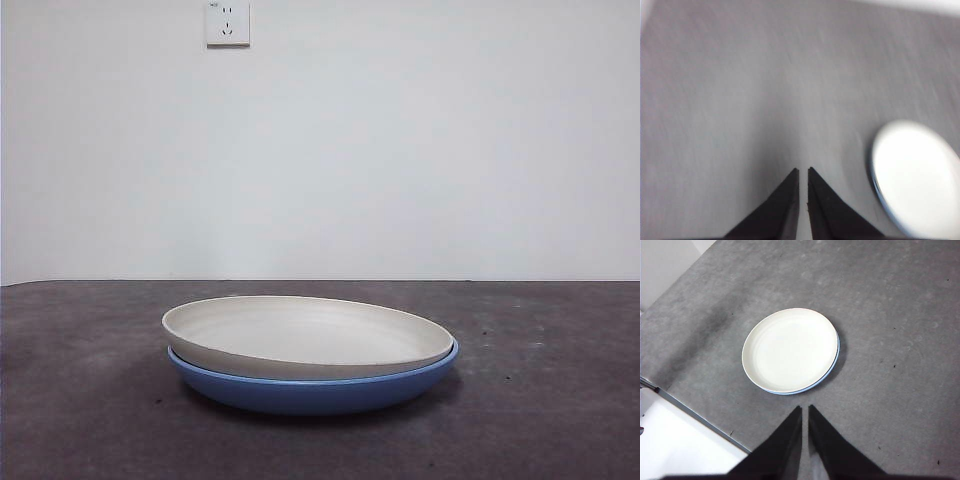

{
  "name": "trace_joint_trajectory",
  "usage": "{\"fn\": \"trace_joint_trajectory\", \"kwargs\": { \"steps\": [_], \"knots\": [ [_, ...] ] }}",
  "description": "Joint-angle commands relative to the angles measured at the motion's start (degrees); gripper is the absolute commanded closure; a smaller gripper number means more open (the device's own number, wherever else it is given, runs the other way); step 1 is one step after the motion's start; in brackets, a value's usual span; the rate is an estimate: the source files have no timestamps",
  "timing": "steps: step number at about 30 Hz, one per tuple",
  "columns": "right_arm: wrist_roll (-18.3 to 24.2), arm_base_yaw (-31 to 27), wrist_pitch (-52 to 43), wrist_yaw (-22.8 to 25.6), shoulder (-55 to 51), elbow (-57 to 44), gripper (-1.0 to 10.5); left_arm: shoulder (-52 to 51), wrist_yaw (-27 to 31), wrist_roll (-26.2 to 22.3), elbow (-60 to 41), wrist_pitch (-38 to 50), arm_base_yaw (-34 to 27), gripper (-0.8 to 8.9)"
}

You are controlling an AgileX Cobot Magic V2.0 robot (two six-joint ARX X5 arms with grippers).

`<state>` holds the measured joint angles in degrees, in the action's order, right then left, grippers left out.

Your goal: Pick up the white plate, put it on the blue plate, put it on desk

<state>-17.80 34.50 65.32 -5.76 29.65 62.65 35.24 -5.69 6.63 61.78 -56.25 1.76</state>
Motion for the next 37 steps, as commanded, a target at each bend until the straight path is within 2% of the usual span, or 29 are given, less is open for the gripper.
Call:
{"fn": "trace_joint_trajectory", "kwargs": {
  "steps": [1, 3, 6, 10, 15, 19, 28, 37],
  "knots": [
    [0.68, 0.46, -0.59, 0.22, 0.17, 1.07, 9.3, -4.50, 0.72, -0.79, -11.45, 17.40, -1.22, 7.86],
    [0.68, 0.46, -0.59, 0.22, 0.17, 1.05, 9.3, -8.24, 2.56, -0.81, -20.02, 27.26, -1.53, 7.86],
    [0.68, 0.46, -0.59, 0.22, 0.17, 1.07, 9.3, -13.84, 6.29, -0.79, -31.21, 36.72, -1.53, 7.86],
    [0.68, 0.48, -0.59, 0.22, 0.17, 1.07, 9.3, -21.59, 7.48, 0.63, -42.01, 41.79, -1.27, 7.86],
    [0.68, 0.48, -0.59, 0.22, 0.17, 1.05, 9.3, -30.95, 7.50, 2.03, -51.36, 42.99, 0.46, 7.86],
    [0.68, 0.48, -0.59, 0.22, 0.17, 1.05, 9.3, -35.17, 7.61, 1.95, -54.66, 42.99, 1.73, 7.86],
    [0.68, 0.48, -0.59, 0.22, 0.17, 1.05, 9.3, -35.08, 10.43, 1.40, -60.74, 46.14, 3.19, 7.86],
    [0.68, 0.48, -0.63, 0.20, 0.17, 1.07, 9.3, -35.08, 10.40, 1.40, -61.11, 45.99, 3.23, 7.86]
  ]
}}
